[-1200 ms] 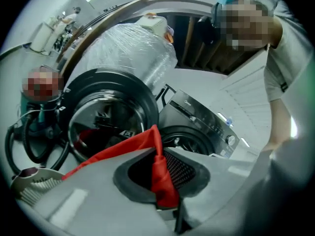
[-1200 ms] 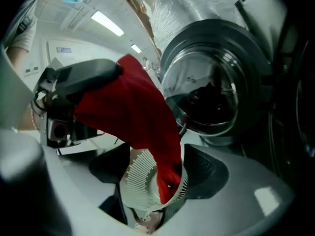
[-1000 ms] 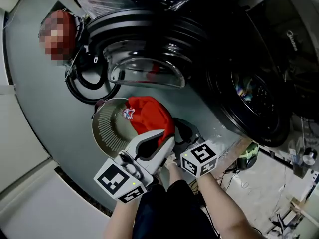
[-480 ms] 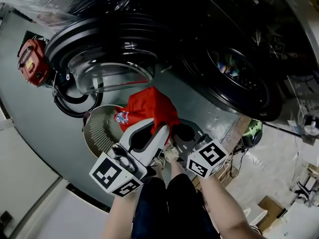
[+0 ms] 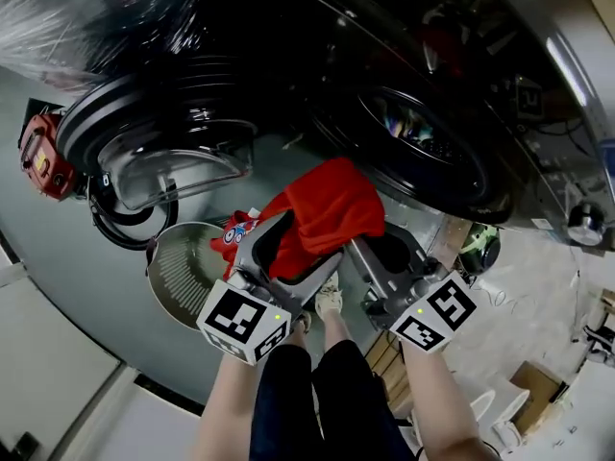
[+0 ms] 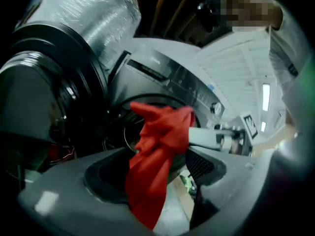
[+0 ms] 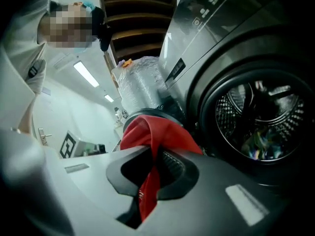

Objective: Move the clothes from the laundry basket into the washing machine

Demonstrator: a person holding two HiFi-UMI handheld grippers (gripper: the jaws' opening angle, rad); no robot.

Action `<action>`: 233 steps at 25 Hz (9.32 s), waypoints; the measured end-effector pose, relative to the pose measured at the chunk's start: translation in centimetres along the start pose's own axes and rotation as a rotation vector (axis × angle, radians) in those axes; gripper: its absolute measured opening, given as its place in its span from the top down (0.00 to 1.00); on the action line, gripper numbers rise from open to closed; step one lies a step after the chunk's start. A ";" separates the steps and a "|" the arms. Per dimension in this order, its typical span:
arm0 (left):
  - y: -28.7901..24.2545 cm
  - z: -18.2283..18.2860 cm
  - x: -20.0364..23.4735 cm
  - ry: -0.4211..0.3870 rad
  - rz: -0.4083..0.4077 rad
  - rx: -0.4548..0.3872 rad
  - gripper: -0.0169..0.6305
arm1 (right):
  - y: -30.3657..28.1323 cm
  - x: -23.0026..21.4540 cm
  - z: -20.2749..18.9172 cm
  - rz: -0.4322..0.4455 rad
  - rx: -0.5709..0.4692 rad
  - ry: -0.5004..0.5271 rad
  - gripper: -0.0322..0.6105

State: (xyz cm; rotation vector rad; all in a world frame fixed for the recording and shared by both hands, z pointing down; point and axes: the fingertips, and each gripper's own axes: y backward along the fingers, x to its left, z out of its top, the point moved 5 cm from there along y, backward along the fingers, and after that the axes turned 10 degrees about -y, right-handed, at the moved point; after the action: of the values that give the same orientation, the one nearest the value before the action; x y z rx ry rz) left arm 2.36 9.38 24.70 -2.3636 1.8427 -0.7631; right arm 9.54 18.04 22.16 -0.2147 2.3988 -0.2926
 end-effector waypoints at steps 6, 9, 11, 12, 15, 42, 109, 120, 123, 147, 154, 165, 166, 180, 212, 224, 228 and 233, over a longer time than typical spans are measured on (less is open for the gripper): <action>-4.0 -5.1 -0.1 -0.194 -0.017 0.286 0.42 | 1.6 -1.1 4.1 -0.003 -0.064 0.030 0.89; -4.8 -6.2 0.6 -0.208 0.015 0.319 0.62 | 2.2 -2.6 4.3 -0.047 -0.059 0.053 0.89; -4.9 -6.1 0.9 -0.169 0.032 0.307 0.84 | 2.8 -4.2 3.9 -0.087 -0.063 0.052 0.89; -5.1 -6.0 1.0 -0.151 0.035 0.305 0.86 | 3.1 -5.0 3.6 -0.101 -0.068 0.050 0.88; -5.8 -5.6 0.7 -0.089 0.028 0.294 0.88 | 4.0 -7.2 3.0 -0.144 -0.072 0.058 0.88; -12.5 4.1 1.2 -0.017 -0.168 0.001 0.89 | 4.2 -10.3 0.5 -0.204 0.063 0.084 0.68; -14.5 -7.8 5.6 0.145 -0.052 0.058 0.57 | -3.1 -27.6 6.0 -0.814 -0.356 0.160 0.86; -14.3 -9.1 6.5 0.153 -0.039 0.043 0.57 | -5.5 -33.9 4.1 -0.956 -0.227 0.007 0.54; -13.7 -9.1 6.8 0.154 -0.023 0.042 0.57 | -5.6 -33.6 3.4 -0.915 -0.187 -0.072 0.26; -10.2 -12.4 8.0 0.218 0.061 0.081 0.57 | -9.1 -29.4 -14.0 -0.812 0.088 -0.238 0.35; -11.2 -12.5 7.4 0.234 0.048 0.079 0.57 | -7.4 -27.0 -10.4 -0.668 -0.021 -0.236 0.80; -12.1 -10.2 6.2 0.210 0.015 0.060 0.57 | -5.1 -26.4 2.9 -0.707 -0.308 0.045 0.80; -12.2 -10.1 6.2 0.208 0.014 0.058 0.57 | -5.2 -26.9 4.0 -0.720 -0.321 0.064 0.80; -12.8 -10.4 6.2 0.196 0.027 0.062 0.59 | -5.3 -32.9 1.4 -0.860 -0.114 -0.211 0.21; -12.0 -13.3 7.7 0.260 0.058 0.074 0.61 | -7.3 -28.1 -9.8 -0.695 0.016 -0.194 0.87; -12.0 -10.3 7.4 0.241 0.047 0.042 0.61 | -4.2 -25.1 5.1 -0.643 -0.409 0.015 0.87; -12.1 -9.4 7.4 0.229 0.041 0.029 0.61 | -3.0 -26.3 8.0 -0.716 -0.535 0.009 0.87; -12.2 -9.6 7.2 0.229 0.037 0.034 0.61 | -3.7 -29.4 7.2 -0.790 -0.439 -0.080 0.68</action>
State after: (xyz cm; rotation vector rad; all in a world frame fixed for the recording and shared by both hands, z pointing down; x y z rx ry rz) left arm 10.67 8.77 39.63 -2.2979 1.9310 -1.0918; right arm 36.43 20.25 36.41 -1.3511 2.1651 -0.0947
